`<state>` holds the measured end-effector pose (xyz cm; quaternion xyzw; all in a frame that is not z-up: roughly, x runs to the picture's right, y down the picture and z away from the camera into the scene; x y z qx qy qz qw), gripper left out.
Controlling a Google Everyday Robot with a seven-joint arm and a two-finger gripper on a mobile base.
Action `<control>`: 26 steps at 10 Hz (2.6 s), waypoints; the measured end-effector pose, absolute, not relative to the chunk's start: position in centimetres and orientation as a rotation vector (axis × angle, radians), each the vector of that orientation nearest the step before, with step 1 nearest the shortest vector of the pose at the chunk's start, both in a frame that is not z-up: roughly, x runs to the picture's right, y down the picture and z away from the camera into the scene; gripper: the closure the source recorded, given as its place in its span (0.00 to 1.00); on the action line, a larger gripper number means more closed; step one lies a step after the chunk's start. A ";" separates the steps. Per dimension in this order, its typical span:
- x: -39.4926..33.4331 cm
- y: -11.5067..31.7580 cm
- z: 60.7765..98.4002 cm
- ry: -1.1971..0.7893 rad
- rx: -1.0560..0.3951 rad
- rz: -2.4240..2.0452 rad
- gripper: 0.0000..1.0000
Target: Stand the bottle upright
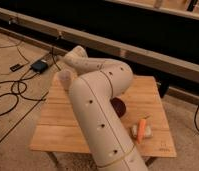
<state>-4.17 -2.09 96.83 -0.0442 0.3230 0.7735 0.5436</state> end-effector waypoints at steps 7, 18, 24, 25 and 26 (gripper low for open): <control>-0.5 0.0 95.9 0.870 -0.063 1.807 0.35; 1.4 -2.0 98.8 0.787 -0.288 2.076 0.35; 3.6 -3.2 101.3 0.701 -0.390 2.073 0.35; 3.9 -3.2 101.5 0.696 -0.399 2.070 0.35; 4.1 -3.2 101.7 0.690 -0.410 2.067 0.35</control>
